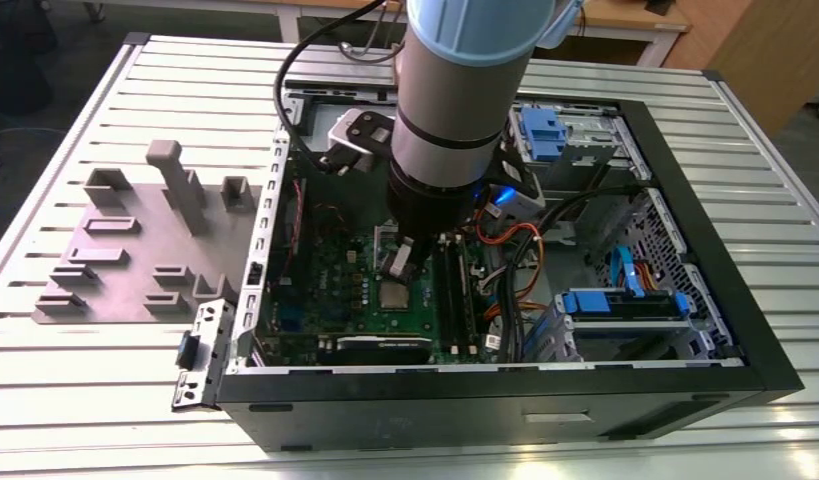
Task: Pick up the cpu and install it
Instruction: 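Close the cpu cover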
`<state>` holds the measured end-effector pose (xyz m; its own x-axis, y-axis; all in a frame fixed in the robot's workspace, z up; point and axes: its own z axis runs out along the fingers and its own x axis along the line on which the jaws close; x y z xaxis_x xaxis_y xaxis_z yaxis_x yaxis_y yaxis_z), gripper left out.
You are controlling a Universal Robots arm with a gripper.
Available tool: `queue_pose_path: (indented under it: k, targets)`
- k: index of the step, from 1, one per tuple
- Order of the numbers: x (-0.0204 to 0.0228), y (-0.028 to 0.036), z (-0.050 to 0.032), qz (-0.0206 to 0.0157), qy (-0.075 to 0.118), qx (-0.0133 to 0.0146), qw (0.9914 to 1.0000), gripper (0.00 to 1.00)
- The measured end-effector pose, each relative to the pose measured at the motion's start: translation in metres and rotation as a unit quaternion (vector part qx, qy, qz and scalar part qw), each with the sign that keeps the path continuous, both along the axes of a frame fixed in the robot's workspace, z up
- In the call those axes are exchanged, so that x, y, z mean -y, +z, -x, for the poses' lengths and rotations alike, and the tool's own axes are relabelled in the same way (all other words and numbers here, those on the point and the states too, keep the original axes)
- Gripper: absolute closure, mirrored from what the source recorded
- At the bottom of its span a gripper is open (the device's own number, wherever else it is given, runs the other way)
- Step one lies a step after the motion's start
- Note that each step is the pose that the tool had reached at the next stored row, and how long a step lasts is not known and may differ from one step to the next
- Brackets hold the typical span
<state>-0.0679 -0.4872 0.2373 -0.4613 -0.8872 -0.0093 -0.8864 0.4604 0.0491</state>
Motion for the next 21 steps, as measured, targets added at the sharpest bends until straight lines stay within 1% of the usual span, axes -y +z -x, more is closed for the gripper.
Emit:
queue_pose_path:
  k: [14, 15, 16, 17, 18, 19, 21]
  targets:
    - [0.0, -0.0001, -0.0002, 0.0, 0.002, 0.0, 1.0, 0.89]
    - [0.0, -0.0001, -0.0004, -0.0001, 0.006, 0.0, 0.99998, 0.89]
    - [0.0, -0.0002, -0.0004, 0.0, 0.02, 0.0, 0.99979, 0.89]
    - [0.0, -0.0003, -0.0007, -0.0005, 0.024, 0.0, 0.9997, 0.89]
    - [0.0, -0.0003, -0.0009, -0.0043, 0.025, 0.0001, 0.99969, 0.89]
    - [0.0, -0.0004, -0.0015, -0.0114, 0.024, 0.0003, 0.99964, 0.89]
    - [0.0, -0.0003, -0.0035, -0.029, 0.024, 0.0007, 0.99928, 0.89]
